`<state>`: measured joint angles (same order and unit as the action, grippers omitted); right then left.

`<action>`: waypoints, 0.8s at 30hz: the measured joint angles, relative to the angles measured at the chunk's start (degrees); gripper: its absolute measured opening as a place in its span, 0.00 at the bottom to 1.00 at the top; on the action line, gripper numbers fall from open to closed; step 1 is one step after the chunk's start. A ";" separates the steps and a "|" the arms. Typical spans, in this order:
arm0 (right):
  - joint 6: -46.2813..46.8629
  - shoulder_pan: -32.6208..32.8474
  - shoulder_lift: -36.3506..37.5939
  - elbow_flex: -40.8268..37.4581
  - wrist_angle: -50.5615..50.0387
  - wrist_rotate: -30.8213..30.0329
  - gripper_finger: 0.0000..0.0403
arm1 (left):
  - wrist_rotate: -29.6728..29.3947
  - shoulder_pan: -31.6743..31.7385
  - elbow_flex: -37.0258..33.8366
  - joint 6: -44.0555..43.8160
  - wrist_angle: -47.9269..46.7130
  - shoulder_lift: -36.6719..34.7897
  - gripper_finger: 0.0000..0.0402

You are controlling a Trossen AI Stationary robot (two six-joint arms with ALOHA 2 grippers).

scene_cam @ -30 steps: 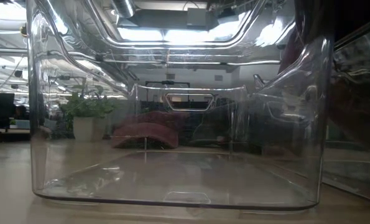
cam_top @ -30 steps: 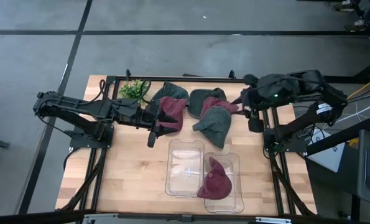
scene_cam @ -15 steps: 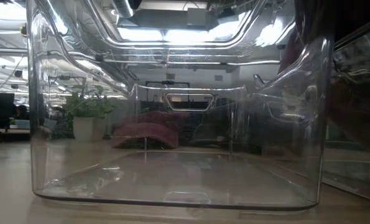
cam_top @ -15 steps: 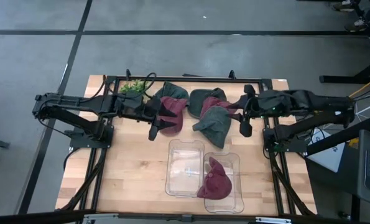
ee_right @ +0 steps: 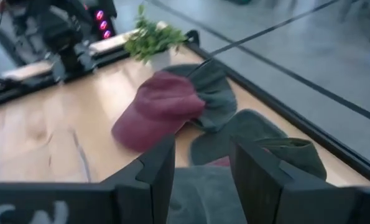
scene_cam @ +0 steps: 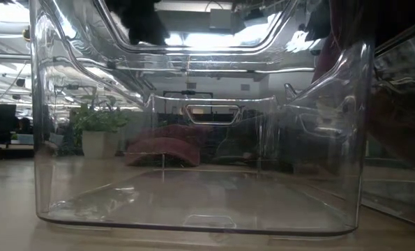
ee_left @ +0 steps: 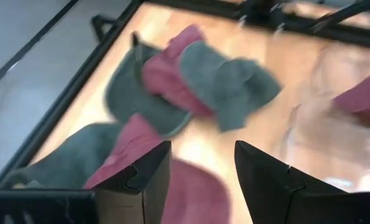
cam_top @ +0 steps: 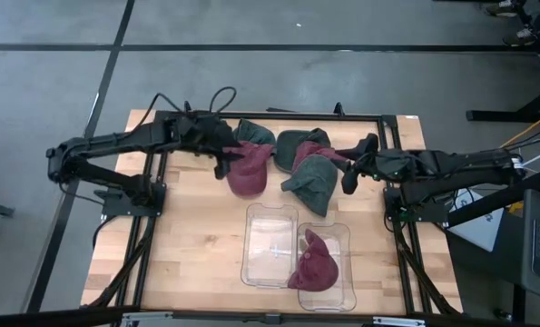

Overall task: Pick & Place hat
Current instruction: Put the left red cap into the right transparent bin

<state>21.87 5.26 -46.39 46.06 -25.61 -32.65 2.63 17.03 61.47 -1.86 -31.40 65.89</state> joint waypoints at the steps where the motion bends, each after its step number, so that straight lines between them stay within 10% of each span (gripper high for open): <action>1: 0.37 0.00 0.21 -0.80 1.45 -0.94 0.37 | 0.03 1.10 0.00 0.87 -0.78 -0.01 0.43; 24: -10.01 -0.29 0.16 -2.47 5.67 -5.91 0.37 | 15.21 21.51 0.09 5.92 -1.40 9.65 0.43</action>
<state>11.87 4.97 -46.24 43.59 -19.94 -38.56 17.84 38.54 61.56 4.05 -32.81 75.53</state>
